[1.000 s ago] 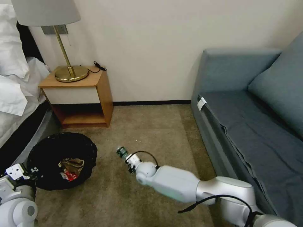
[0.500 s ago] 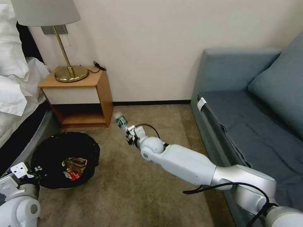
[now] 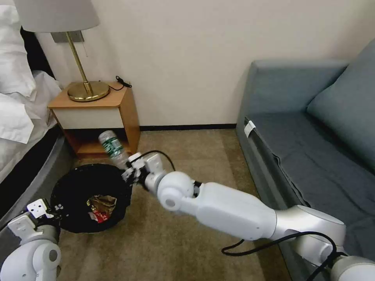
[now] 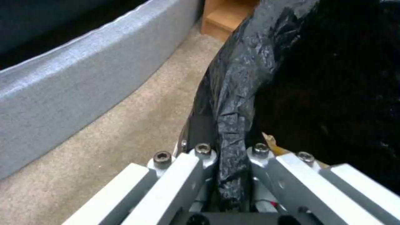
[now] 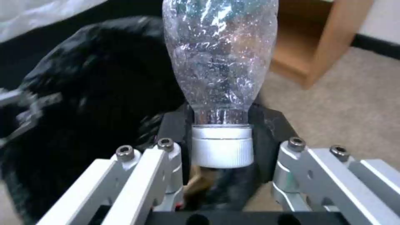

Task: Pick up the trash bin, then pick up the garbage on the floor and place it into the trash bin.

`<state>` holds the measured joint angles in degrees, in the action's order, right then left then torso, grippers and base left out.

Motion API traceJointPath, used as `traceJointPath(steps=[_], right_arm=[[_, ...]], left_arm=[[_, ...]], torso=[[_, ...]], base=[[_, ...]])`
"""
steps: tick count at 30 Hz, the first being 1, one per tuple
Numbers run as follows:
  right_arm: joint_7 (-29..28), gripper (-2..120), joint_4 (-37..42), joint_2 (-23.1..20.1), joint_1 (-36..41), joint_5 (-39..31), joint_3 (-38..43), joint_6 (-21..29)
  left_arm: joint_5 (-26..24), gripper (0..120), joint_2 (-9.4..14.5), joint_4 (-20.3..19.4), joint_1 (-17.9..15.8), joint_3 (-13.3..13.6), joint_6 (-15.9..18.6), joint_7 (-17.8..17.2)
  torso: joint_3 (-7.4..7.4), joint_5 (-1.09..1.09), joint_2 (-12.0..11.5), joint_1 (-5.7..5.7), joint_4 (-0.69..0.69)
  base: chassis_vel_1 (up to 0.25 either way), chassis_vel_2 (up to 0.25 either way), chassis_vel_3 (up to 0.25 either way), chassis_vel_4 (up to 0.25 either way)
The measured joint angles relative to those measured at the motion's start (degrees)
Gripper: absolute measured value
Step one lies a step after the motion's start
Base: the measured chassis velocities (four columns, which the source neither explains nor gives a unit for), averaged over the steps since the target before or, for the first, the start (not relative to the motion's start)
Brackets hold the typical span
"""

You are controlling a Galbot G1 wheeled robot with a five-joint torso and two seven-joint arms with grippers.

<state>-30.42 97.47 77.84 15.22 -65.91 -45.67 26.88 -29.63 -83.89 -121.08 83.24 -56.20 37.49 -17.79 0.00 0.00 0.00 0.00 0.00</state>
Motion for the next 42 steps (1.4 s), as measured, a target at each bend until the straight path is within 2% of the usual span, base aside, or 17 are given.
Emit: traceJointPath(steps=[7, 17, 19, 23, 28, 31, 33, 35, 37, 39, 42], right_arm=[[-0.03, 28, -3.65, 2.39, 0.58, 1.56, -4.45, 0.01], [0.36, 28, -4.72, 3.16, 1.67, 4.12, -6.89, -0.37], [0.31, 31, -4.57, 3.16, 1.69, 4.14, -6.92, -0.37], [0.19, 49, -4.13, 2.97, 1.69, 4.21, -6.93, -0.36], [0.18, 61, -3.96, 2.8, 1.52, 4.23, -6.91, -0.33], [0.13, 76, -3.8, 2.73, 1.39, 4.58, -6.73, -0.32], [0.11, 79, -3.7, 2.73, 1.37, 4.72, -6.56, -0.32], [-0.11, 91, -2.97, 2.63, 1.0, 4.94, -5.62, -0.34], [-0.17, 92, -2.71, 2.57, 0.84, 4.94, -5.38, -0.33], [-0.4, 99, -1.26, 1.96, -0.13, 4.95, -4.18, -0.28], [-0.61, 100, -0.06, 1.39, -0.64, 4.95, -3.17, -0.26]], left_arm=[[0.22, 2, -0.18, -0.53, 0.13, 0.54, 0.05, -0.08], [0.56, 2, -0.41, -0.6, -0.06, 1.25, 0.07, -0.15], [0.62, 2, -0.43, -0.52, -0.13, 1.32, 0.08, -0.15], [0.7, 2, -0.49, -0.43, -0.23, 1.51, 0.07, -0.17], [0.71, 2, -0.52, -0.42, -0.23, 1.52, 0.08, -0.2], [0.73, 2, -0.64, -0.43, -0.23, 1.6, 0.09, -0.25], [0.73, 2, -0.67, -0.43, -0.22, 1.63, 0.09, -0.26], [0.3, 2, -0.77, -0.49, -0.17, 1.77, 0.16, -0.58], [-0.01, 2, -0.77, -0.52, -0.16, 1.8, 0.23, -0.77], [-1.88, 2, -0.78, -0.54, -0.14, 1.82, 0.59, -1.86], [-4.34, 2, -0.76, -0.54, -0.1, 1.78, 0.99, -3.16]], torso=[[0.0, 0.0, 0.0, 0.0, 0.0], [0.0, 0.0, 0.0, 0.0, 0.0], [0.0, 0.0, 0.0, 0.0, 0.0], [0.0, 0.0, 0.0, 0.0, 0.0], [0.0, 0.0, 0.0, 0.0, 0.0], [0.0, 0.0, 0.0, 0.0, 0.0], [0.0, 0.0, 0.0, 0.0, 0.0], [0.0, 0.0, 0.0, 0.0, 0.0], [0.0, 0.0, 0.0, 0.0, 0.0], [0.0, 0.0, 0.0, 0.0, 0.0], [0.0, 0.01, 0.0, 0.0, 0.0]], base=[[0.0, 0.0, 0.0, 0.0], [0.0, 0.0, 0.0, 0.0], [0.0, 0.0, 0.0, 0.0], [0.0, 0.0, 0.0, 0.0], [0.0, 0.0, 0.0, 0.0], [0.0, 0.0, 0.0, 0.0], [0.0, 0.0, 0.0, 0.0], [0.0, 0.0, 0.0, 0.0], [0.0, 0.0, 0.0, 0.0], [0.0, 0.0, 0.0, 0.0], [0.0, 0.0, 0.0, 0.0]])
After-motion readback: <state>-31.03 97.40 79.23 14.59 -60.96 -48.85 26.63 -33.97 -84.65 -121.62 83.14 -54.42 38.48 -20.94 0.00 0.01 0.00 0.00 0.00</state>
